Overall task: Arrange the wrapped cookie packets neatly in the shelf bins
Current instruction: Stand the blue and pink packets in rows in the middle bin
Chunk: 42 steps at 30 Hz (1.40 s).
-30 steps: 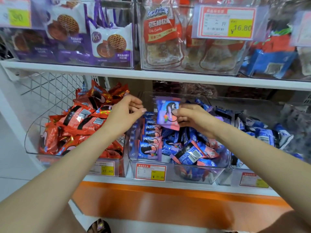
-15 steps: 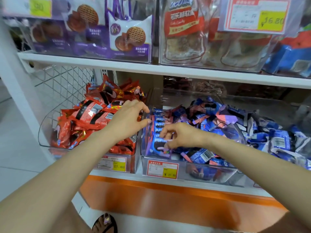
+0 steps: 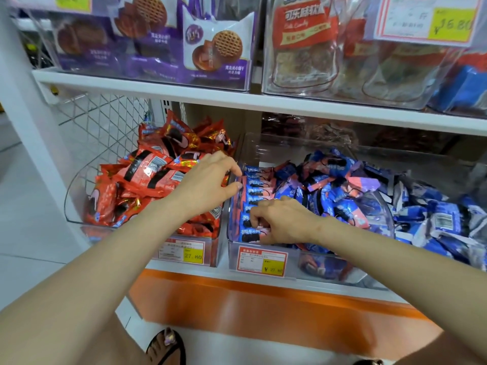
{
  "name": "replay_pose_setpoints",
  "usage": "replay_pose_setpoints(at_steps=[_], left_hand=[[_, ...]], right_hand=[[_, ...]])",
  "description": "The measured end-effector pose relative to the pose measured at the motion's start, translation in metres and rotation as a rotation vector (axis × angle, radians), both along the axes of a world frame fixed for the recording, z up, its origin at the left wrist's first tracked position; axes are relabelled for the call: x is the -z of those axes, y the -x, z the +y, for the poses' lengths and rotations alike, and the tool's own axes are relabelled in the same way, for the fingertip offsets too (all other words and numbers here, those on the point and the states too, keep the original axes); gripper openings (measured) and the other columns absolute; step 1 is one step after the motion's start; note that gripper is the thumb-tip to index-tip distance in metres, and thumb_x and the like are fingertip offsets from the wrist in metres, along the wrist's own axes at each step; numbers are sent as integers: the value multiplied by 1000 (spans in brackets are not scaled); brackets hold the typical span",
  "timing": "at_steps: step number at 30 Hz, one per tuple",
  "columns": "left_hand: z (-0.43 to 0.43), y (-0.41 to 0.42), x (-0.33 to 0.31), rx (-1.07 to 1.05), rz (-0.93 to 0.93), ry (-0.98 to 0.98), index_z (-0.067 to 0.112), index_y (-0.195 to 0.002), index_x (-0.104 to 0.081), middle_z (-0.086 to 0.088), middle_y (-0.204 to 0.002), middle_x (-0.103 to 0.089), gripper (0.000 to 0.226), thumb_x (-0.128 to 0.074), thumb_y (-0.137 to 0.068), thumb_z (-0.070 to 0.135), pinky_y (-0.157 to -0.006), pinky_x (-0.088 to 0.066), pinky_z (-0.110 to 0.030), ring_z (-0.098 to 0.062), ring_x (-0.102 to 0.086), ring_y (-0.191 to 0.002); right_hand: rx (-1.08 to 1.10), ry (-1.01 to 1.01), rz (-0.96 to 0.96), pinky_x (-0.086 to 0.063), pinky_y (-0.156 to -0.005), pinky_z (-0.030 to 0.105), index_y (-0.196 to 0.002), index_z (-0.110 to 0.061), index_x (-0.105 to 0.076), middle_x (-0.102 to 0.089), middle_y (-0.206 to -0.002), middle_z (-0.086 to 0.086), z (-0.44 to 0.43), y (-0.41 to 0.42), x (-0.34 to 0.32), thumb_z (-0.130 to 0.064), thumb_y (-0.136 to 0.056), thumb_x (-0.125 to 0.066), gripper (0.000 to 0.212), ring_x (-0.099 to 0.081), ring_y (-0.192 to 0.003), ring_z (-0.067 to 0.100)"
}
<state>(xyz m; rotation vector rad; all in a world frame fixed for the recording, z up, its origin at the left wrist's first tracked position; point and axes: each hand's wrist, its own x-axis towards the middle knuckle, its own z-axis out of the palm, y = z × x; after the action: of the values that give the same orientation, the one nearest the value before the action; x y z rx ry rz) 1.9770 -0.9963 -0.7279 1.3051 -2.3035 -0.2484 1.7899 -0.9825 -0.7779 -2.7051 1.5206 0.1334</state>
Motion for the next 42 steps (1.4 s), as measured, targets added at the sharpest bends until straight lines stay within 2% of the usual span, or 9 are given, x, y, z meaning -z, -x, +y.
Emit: replay_pose_setpoints(at_steps=[6,15,19,24,27,31,36,39,42], left_hand=[[0,1,-2,-20,5,-38,19,-112,-59,0,-115,-50,25,-61,-88,27,-92,-40,-37,-17,-44,-112],[-2,10,-7,-56,-73,16,18,-117,-57,-3,-117,-51,31,-61,-87,22,-88,-34,-30,-19,-40,-112],[-2,22,-5,-31,-79,91,18,-115,-58,-3,-113,-53,28,-60,-88,20,-88,-32,-29,-20,-41,-109],[-1,42,0,81,-43,99,18,-109,-61,1,-107,-54,22,-62,-87,20,-86,-33,-28,-17,-43,-103],[2,54,1,167,113,13,17,-105,-62,4,-104,-60,20,-65,-86,19,-84,-41,-24,-12,-50,-97],[14,72,-9,280,472,-354,17,-117,-52,5,-103,-65,39,-68,-82,23,-76,-45,-10,-9,-61,-93],[18,77,-12,268,604,-412,18,-94,-59,1,-80,-65,12,-66,-84,19,-77,-50,-23,-7,-62,-77],[13,71,-11,232,575,-358,18,-76,-58,4,-66,-61,12,-67,-83,16,-56,-42,-11,4,-56,-56],[9,65,-9,208,533,-329,19,-70,-56,11,-56,-60,19,-69,-82,13,-57,-42,-13,5,-55,-54]], right_hand=[[35,79,-35,-25,-75,29,-84,-25,-44,-50,-87,-10,-5,-6,6,-39,-74,-72,33,-50,-87,17],[149,138,-268,-42,-72,27,-100,-25,-65,-64,-89,-9,8,40,-78,-47,-76,-71,33,-61,-90,15],[373,135,9,-46,-85,31,-118,-33,-60,-65,-115,-4,17,107,-109,-56,-67,-72,57,-58,-105,21],[472,184,96,-45,-75,31,-118,-28,-61,-67,-102,1,27,139,-94,-43,-75,-74,47,-59,-97,25],[499,179,-353,-43,-68,28,-89,-27,-65,-67,-82,3,38,138,-109,-32,-71,-79,24,-58,-76,19],[449,-62,-995,-45,-73,12,-88,-21,-62,-66,-87,0,46,121,-114,-14,-59,-78,34,-58,-77,9],[422,-227,-1087,-38,-45,9,-91,6,-58,-53,-75,16,44,97,-91,3,-73,-73,23,-48,-55,6],[375,-309,-1080,-44,-66,20,-91,8,-57,-52,-82,16,43,91,-83,-16,-68,-77,39,-50,-71,18],[362,-303,-1088,-45,-73,26,-82,-6,-61,-58,-77,14,42,81,-79,-14,-70,-76,22,-53,-75,18]])
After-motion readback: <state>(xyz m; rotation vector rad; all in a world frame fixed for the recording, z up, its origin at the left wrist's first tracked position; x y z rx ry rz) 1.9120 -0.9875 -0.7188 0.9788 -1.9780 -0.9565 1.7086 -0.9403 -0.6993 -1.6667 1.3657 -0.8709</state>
